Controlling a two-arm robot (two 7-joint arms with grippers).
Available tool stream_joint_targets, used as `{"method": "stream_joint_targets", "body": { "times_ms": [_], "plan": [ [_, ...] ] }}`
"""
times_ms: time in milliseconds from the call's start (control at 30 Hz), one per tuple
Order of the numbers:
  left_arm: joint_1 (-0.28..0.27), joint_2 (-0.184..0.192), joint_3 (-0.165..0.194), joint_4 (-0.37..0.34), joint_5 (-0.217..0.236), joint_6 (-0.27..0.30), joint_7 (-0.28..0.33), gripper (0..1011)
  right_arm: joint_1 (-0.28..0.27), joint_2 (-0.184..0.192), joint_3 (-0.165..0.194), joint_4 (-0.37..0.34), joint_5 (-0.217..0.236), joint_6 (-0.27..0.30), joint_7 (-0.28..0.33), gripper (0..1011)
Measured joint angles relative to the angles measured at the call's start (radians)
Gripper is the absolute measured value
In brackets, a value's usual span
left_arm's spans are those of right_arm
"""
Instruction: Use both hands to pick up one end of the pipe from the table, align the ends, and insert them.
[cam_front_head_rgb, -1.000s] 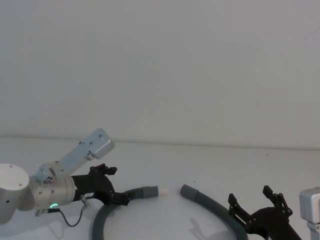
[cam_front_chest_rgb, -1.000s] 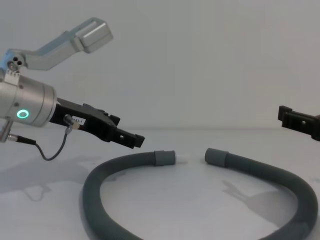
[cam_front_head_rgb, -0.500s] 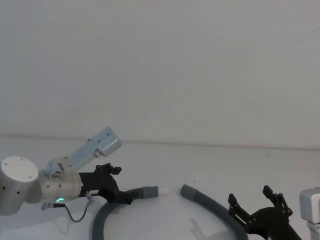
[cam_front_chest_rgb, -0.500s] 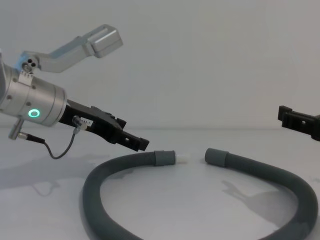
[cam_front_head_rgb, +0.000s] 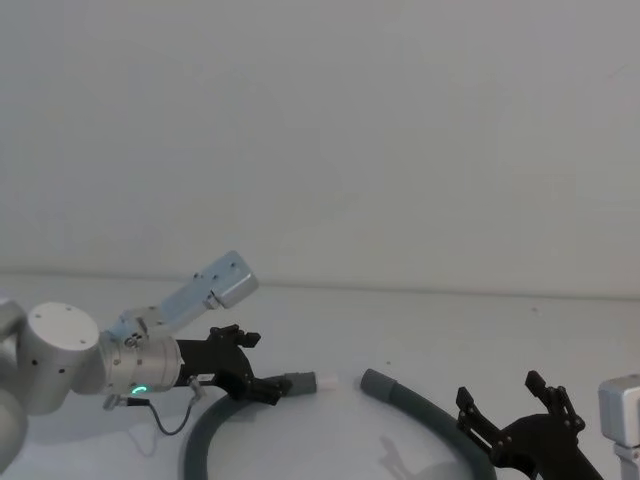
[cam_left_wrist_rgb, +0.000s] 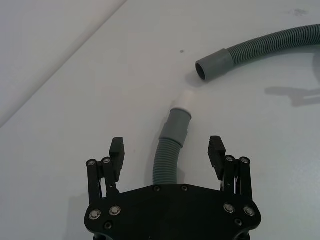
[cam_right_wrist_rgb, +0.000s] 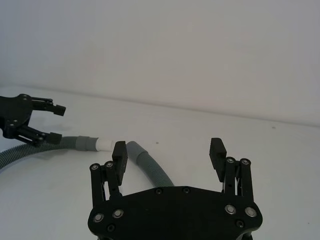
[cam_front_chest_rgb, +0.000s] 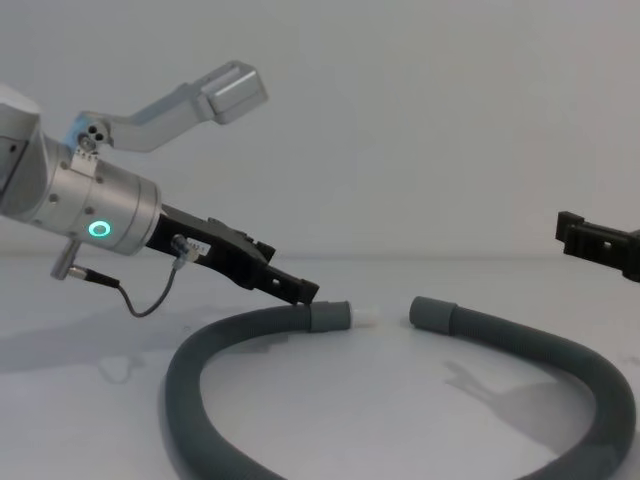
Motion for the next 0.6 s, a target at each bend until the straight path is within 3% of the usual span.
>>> {"method": "stream_joint_targets", "body": {
  "times_ms": [600],
  "plan": [
    [-0.067,-0.086,0.02,0.187,0.018,-0.081,-0.057,1002,0.0,0.0,0.0,0.0,0.0,0.0,0.0,1003]
  ]
}}
